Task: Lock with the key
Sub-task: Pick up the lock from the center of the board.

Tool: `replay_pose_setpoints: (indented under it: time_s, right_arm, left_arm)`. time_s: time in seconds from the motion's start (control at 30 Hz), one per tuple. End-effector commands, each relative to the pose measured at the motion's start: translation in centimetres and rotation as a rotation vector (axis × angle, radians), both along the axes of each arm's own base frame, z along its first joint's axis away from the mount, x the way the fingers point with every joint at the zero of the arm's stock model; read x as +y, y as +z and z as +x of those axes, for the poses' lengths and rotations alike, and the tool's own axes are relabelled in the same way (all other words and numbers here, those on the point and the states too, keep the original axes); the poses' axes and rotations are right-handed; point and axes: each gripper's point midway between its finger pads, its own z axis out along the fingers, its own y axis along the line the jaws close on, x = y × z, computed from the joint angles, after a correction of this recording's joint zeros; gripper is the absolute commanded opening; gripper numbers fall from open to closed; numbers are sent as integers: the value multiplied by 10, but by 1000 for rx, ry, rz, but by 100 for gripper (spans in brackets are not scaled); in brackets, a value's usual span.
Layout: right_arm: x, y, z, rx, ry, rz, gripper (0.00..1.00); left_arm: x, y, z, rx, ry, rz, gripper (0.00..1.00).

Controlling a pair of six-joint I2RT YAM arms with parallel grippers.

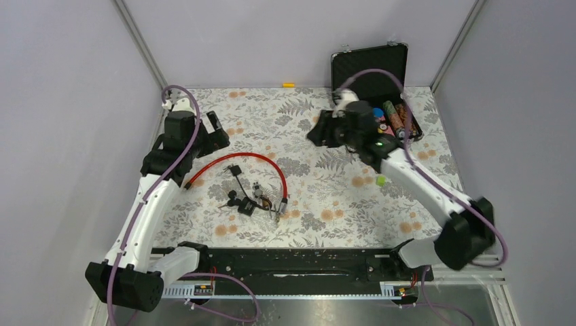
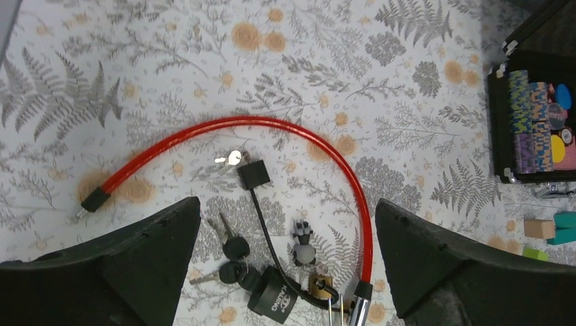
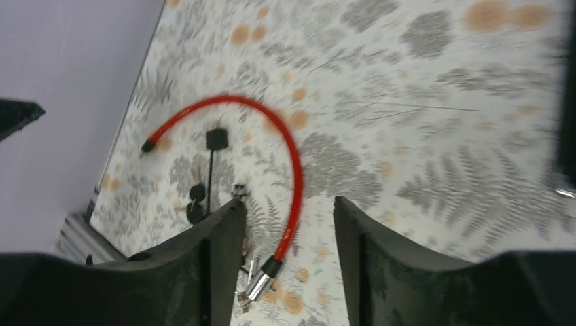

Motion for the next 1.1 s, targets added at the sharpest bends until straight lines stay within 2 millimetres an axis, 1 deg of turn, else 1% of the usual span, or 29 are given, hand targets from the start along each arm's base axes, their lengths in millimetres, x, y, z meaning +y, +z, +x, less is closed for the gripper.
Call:
replay_pose_setpoints:
  time_s: [0.0,0.03,0.13,0.2,0.27,0.3,0.33,0.4,0.47,0.53,0.67,0.8,0.9,1.0,1.03,1.07]
  right_arm:
    - [100,-15,-18,-24,273,-95,51]
    - [127,-28,-23,-2,335,-117,48]
    - [193,-42,-39,20,466,-125,48]
    - [223,-63,-52,50,540,-176,48]
    - [242,-88,-64,57,591,-262,49]
    - [251,-97,-66,63,600,-288,49]
    - [257,-114,-73,93,611,-319,49]
    - [267,-130,-80,121,625,-348,49]
    - [270,-144,-86,132,630,-395,50]
    - [272,-158,-88,142,631,-424,51]
    - [272,-185,-88,186,622,-459,50]
    - [277,-201,-86,208,610,-474,47]
    - [280,-209,-85,221,599,-482,43]
    - [281,-215,-84,231,588,-487,37]
    - [281,-216,-84,234,586,-487,34]
    - [281,-216,-84,234,585,-486,28]
  left_arm:
    - [11,12,-9,-9,91,-39,99]
    - [19,22,-14,-22,131,-24,99]
    - [39,47,-31,-68,201,28,99]
    - [47,62,-41,-112,229,43,99]
    - [54,71,-49,-138,262,45,99]
    - [57,74,-52,-147,278,48,99]
    - [60,77,-55,-154,288,53,99]
    - [68,83,-61,-162,326,70,99]
    - [74,90,-65,-184,354,76,99]
    - [75,94,-68,-202,362,68,99]
    - [72,93,-68,-201,350,48,99]
    - [71,90,-68,-191,341,55,99]
    - [69,89,-66,-187,333,57,99]
    - [68,88,-65,-183,326,58,99]
    - [68,88,-65,-182,325,57,99]
    - [68,88,-65,-181,324,56,99]
